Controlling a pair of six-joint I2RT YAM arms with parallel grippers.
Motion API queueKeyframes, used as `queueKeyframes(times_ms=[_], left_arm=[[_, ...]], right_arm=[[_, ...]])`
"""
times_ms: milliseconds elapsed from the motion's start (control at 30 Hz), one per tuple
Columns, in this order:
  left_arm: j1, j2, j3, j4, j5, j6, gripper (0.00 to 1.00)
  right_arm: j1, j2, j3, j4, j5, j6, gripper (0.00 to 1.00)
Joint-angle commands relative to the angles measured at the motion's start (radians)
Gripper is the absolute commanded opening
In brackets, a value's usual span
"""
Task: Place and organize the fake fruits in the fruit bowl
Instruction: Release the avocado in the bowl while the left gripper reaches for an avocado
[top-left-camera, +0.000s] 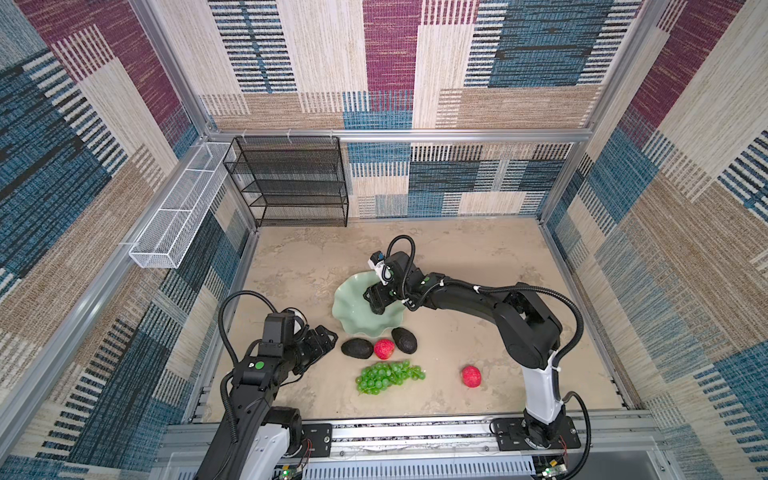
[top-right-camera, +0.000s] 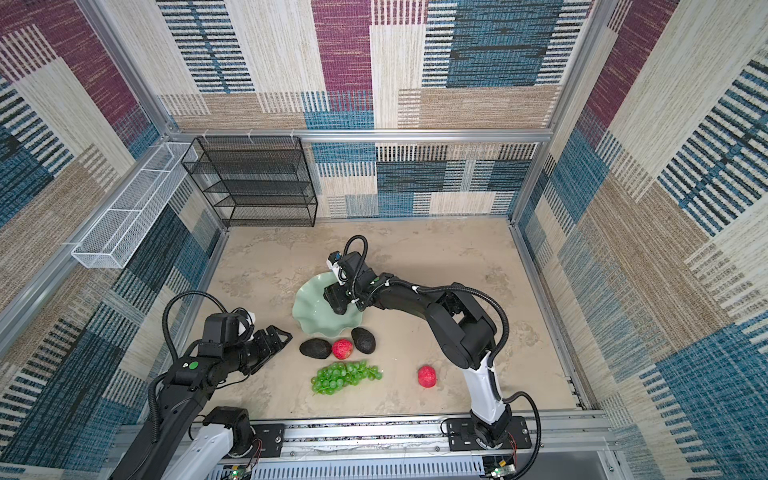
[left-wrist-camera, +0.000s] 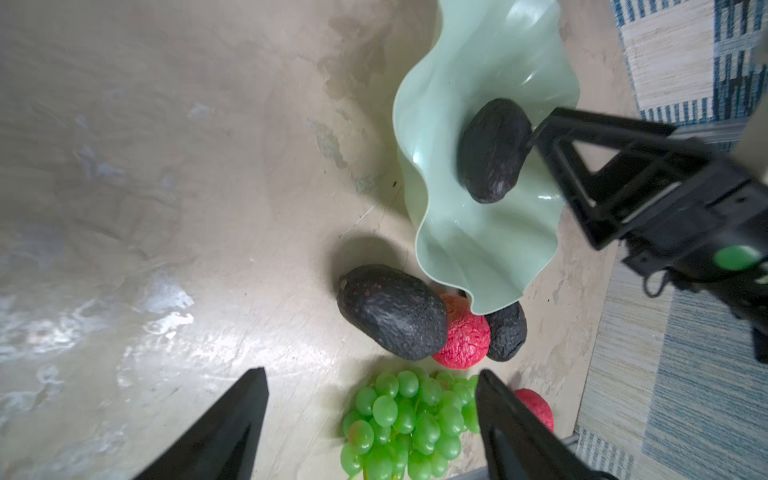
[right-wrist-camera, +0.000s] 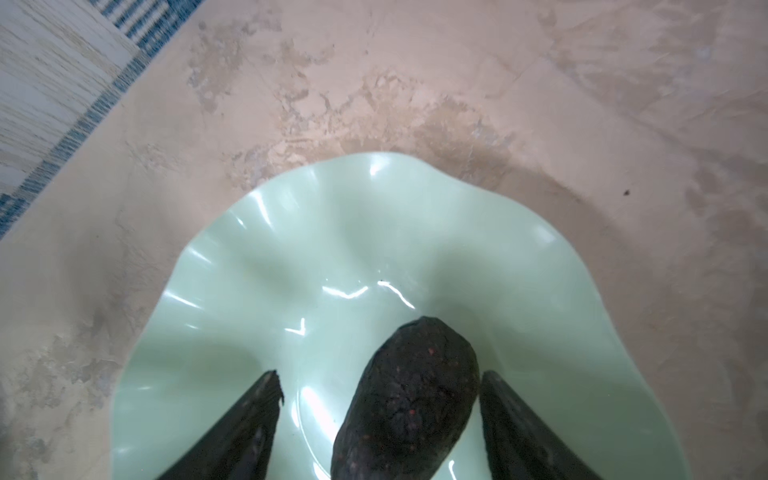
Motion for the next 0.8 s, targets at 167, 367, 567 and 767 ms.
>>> queueKeyframes(times_ms=[167, 367, 567, 767], left_arm=[[-0.121, 0.076, -0.011, 0.029, -0.08, -0.106, 0.79], [-0.216, 0.209, -0.017, 0.157, -0.129, -0.151, 0.74], [-0.288, 0.324, 0.056, 0.183, -0.207, -0.078, 0.76], [-0.338, 0.397, 0.13, 0.159, -0.238, 0.051, 0.79]], right_arm=[[-0.022, -0.308, -0.183, 0.141, 0.124, 0.008, 0.96], [-0.115, -0.577, -0.408, 0.195, 0.111, 0.059, 1.0], [-0.176, -0.723, -0.534, 0.183, 0.123, 0.069, 1.0], [-0.19, -0.768, -0.585, 0.195, 0.115, 0.069, 1.0]])
